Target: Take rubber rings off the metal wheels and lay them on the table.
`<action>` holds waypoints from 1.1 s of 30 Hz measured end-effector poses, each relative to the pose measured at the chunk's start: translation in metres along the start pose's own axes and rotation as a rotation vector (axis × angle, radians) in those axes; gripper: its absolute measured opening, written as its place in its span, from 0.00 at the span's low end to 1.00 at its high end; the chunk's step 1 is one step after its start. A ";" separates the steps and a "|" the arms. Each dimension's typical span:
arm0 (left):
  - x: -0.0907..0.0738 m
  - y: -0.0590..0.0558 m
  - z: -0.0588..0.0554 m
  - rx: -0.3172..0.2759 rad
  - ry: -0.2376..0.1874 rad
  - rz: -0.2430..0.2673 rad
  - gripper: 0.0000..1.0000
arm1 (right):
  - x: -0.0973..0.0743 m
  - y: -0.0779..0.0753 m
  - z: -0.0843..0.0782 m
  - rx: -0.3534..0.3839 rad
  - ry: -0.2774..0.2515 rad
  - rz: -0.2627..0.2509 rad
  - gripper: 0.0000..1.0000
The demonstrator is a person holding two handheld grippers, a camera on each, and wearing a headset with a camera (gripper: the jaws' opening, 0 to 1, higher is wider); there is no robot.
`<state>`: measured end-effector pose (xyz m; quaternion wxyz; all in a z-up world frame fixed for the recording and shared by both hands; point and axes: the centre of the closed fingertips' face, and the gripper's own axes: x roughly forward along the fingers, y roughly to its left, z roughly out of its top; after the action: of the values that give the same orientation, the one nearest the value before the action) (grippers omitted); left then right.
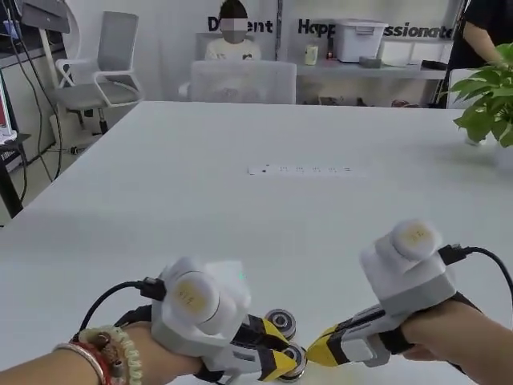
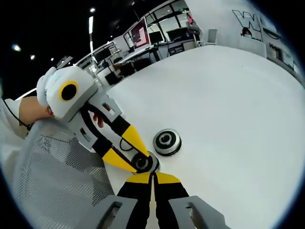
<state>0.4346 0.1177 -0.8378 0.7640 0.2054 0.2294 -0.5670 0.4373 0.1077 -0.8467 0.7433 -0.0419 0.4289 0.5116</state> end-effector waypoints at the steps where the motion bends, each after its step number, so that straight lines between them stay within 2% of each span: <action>1: 0.000 0.000 0.000 0.001 0.000 0.000 0.08 | 0.000 0.000 0.000 0.025 -0.004 0.005 0.00; 2: 0.000 0.000 0.000 0.000 0.000 0.000 0.08 | 0.001 0.000 0.000 0.064 -0.011 0.009 0.00; 7: 0.000 0.001 0.000 -0.004 -0.002 0.003 0.08 | 0.001 -0.001 0.002 0.102 -0.029 0.005 0.00; 9: 0.001 0.002 0.000 -0.006 -0.002 0.003 0.08 | 0.001 -0.001 0.004 0.159 -0.036 0.009 0.00; 13: 0.001 0.002 0.000 -0.011 -0.005 0.007 0.08 | 0.000 -0.003 0.004 0.211 -0.042 0.018 0.00; 18: 0.002 0.003 0.000 -0.016 -0.008 0.008 0.08 | 0.000 0.000 0.004 0.183 -0.035 0.012 0.00; 33: 0.002 0.003 0.000 -0.018 -0.013 0.002 0.08 | 0.000 0.006 0.009 0.186 -0.041 0.053 0.00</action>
<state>0.4380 0.1172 -0.8382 0.7679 0.1950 0.2292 -0.5655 0.4376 0.1149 -0.8384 0.7388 0.0491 0.4602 0.4899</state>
